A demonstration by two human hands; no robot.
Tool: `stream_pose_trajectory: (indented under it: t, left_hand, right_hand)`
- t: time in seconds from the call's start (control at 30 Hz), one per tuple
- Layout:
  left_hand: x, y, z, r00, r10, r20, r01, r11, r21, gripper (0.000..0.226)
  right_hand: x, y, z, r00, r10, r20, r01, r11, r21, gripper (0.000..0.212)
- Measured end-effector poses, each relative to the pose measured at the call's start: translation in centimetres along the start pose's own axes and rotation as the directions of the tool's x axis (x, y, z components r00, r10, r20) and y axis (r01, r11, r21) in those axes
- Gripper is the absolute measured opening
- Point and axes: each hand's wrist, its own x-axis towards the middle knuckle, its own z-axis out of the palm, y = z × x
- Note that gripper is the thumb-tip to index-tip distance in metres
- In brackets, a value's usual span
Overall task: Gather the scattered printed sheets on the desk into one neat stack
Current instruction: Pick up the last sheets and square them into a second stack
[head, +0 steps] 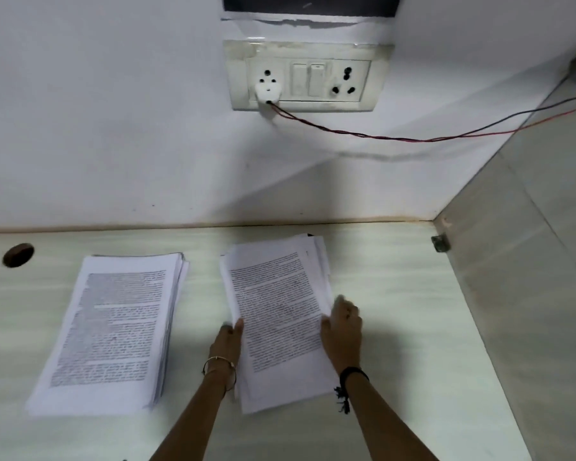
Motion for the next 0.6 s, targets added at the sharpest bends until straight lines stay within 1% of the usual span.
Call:
stream_pose_trajectory:
  t: [0.03,0.07,0.1,0.13,0.17,0.2,0.23,0.27,0.3,0.33,0.37,0.4,0.43,0.47,0.5,0.53,0.57,0.6]
  left_hand:
    - [-0.3,-0.5,-0.5,1.0,-0.017,-0.015,0.017,1.0,-0.006,0.034]
    - [-0.5,-1.0,-0.8,0.999,-0.03,-0.029,0.029,0.999,-0.017,0.033]
    - [-0.6,-1.4,-1.0,0.998,-0.04,-0.043,0.039,0.999,-0.033,0.037]
    - [-0.9,-2.2,-1.3,0.998,-0.045,-0.048,0.043,0.999,-0.031,0.039]
    - [-1.0,-2.8,-1.5,0.998,-0.052,-0.03,0.052,0.999,-0.009,0.036]
    - [-1.2,-3.3,-1.6,0.998,-0.057,-0.017,0.057,0.998,0.012,0.032]
    - [-1.4,-3.8,-1.7,0.998,-0.058,-0.018,0.058,0.998,-0.005,0.029]
    - [-1.6,-4.1,-1.7,0.998,-0.053,-0.025,0.051,0.997,-0.063,0.029]
    - [-2.2,-4.4,-1.7,0.997,-0.06,-0.041,0.054,0.99,-0.133,0.029]
    - [-2.6,-4.4,-1.6,0.996,-0.065,-0.06,0.052,0.978,-0.203,0.03]
    - [-3.2,-4.5,-1.5,0.994,-0.076,-0.078,0.051,0.957,-0.284,0.034]
    - [-3.5,-4.5,-1.2,0.991,-0.087,-0.098,0.047,0.933,-0.358,0.036]
    - [-3.9,-4.4,-0.8,0.988,-0.109,-0.111,0.053,0.905,-0.423,0.031]
    - [-4.4,-4.1,-0.2,0.981,-0.141,-0.134,0.063,0.881,-0.47,0.022]
    - [-4.7,-3.8,0.5,0.973,-0.175,-0.152,0.072,0.853,-0.516,0.015]
    - [-4.9,-3.4,1.5,0.968,-0.2,-0.151,0.078,0.814,-0.575,0.015]
    - [-5.1,-3.2,2.7,0.969,-0.212,-0.127,0.085,0.77,-0.632,0.02]
    - [-5.6,-2.7,4.0,0.974,-0.209,-0.083,0.1,0.734,-0.672,0.026]
  right_hand:
    - [-0.4,-0.6,0.6,0.994,-0.077,0.074,0.076,0.997,0.027,0.058]
    - [-0.8,-1.1,0.9,0.983,-0.121,0.138,0.113,0.992,0.062,0.058]
    - [-1.1,-1.4,1.1,0.983,-0.119,0.137,0.108,0.99,0.086,0.057]
    - [-1.4,-1.7,1.3,0.991,-0.088,0.101,0.079,0.993,0.085,0.057]
    - [-1.6,-1.6,1.5,0.997,-0.05,0.062,0.045,0.996,0.073,0.056]
    - [-1.9,-1.7,1.6,0.995,-0.055,0.08,0.052,0.998,0.046,0.056]
    - [-2.3,-1.7,1.7,0.983,-0.117,0.143,0.114,0.993,0.028,0.057]
    - [-2.5,-1.6,1.8,0.959,-0.177,0.22,0.171,0.984,0.046,0.056]
    - [-2.8,-1.4,1.7,0.935,-0.21,0.286,0.194,0.977,0.085,0.055]
    - [-2.8,-1.2,1.4,0.926,-0.205,0.316,0.176,0.977,0.119,0.054]
    - [-2.8,-0.8,0.9,0.939,-0.182,0.29,0.147,0.979,0.139,0.053]
    - [-2.9,-0.4,0.4,0.968,-0.121,0.219,0.091,0.985,0.145,0.054]
    - [-3.0,0.1,0.0,0.994,-0.026,0.109,0.007,0.985,0.17,0.055]
    - [-3.4,0.6,-0.4,0.994,0.107,0.005,-0.106,0.967,0.231,0.057]
    - [-4.0,0.9,-0.9,0.967,0.248,-0.061,-0.215,0.918,0.332,0.06]
    - [-4.4,1.2,-1.0,0.927,0.369,-0.063,-0.304,0.84,0.449,0.062]
    - [-4.8,1.6,-0.8,0.9,0.436,-0.002,-0.361,0.747,0.559,0.061]
    - [-5.2,1.9,-0.5,0.889,0.447,0.098,-0.402,0.661,0.634,0.059]
